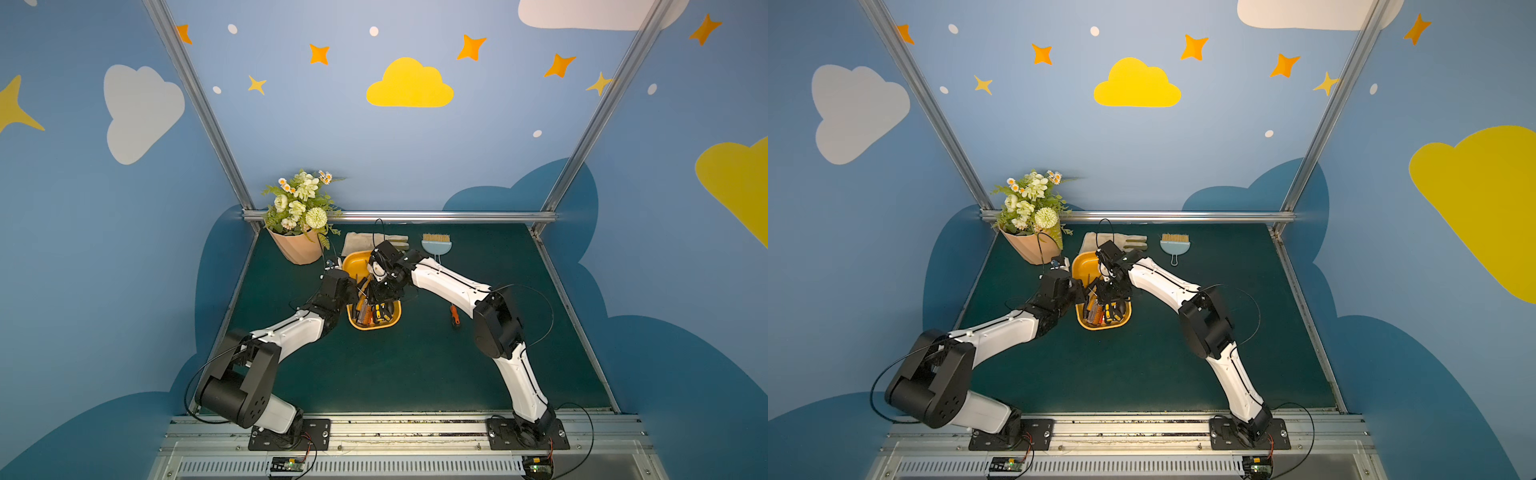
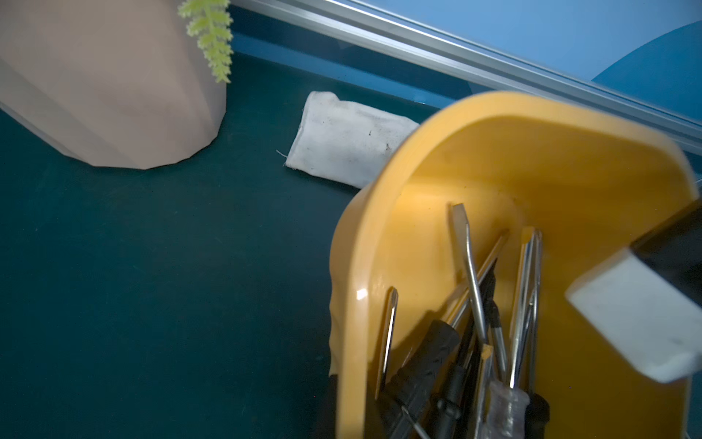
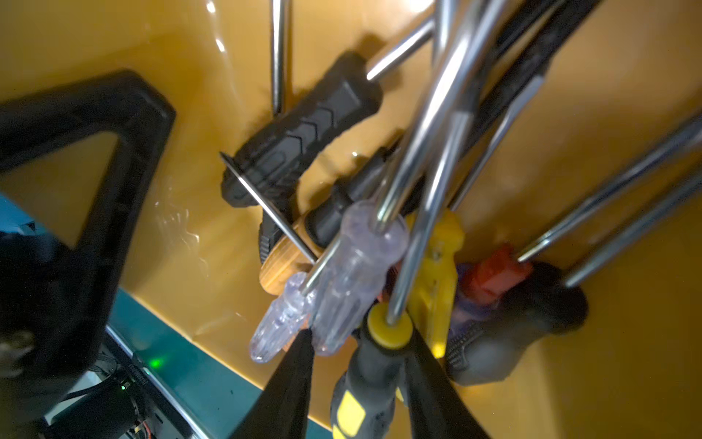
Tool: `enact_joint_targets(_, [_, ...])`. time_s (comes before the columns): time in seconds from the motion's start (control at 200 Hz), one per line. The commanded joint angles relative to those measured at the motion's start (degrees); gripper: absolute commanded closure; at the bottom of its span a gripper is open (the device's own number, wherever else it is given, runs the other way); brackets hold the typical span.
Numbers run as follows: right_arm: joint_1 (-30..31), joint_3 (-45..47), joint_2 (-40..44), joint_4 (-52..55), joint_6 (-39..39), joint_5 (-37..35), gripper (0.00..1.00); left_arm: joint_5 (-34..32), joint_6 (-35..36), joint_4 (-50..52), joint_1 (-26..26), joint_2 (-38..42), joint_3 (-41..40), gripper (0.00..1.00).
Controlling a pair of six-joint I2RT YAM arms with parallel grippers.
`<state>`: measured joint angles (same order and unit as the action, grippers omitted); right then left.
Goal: Take out the screwdriver from the storage box
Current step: Pick up the screwdriver from the storage box.
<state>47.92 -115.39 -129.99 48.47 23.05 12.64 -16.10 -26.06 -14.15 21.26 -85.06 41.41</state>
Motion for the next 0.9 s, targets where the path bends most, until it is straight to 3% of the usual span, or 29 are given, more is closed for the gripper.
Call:
enact_joint_targets(0.0, [0.3, -2.1, -3.4, 8.8, -2.0, -1.9, 0.56, 1.0, -2.2, -3.3, 0.0, 4.8, 2.7, 0.97])
enact_joint_targets(0.065, [0.5, -2.6, -3.8, 10.1, -2.7, -2.0, 0.58, 0.8, -2.2, -3.3, 0.1, 5.4, 2.5, 0.98])
enact_joint_targets(0.175, [0.5, -1.3, -3.1, 10.4, -2.7, -2.8, 0.79, -0.4, -2.4, -2.0, 0.0, 6.0, 2.9, 0.98])
enact_joint_targets(0.365, [-0.8, 1.9, -0.9, 8.8, -3.0, -3.7, 1.0, -0.5, -3.7, 5.0, 0.0, 7.1, 6.5, 0.97])
enact_joint_targets(0.896, [-4.4, 10.1, 7.4, -1.9, -3.8, 2.5, 1.0, -1.7, -5.4, 10.2, -0.8, 3.7, 8.0, 0.97])
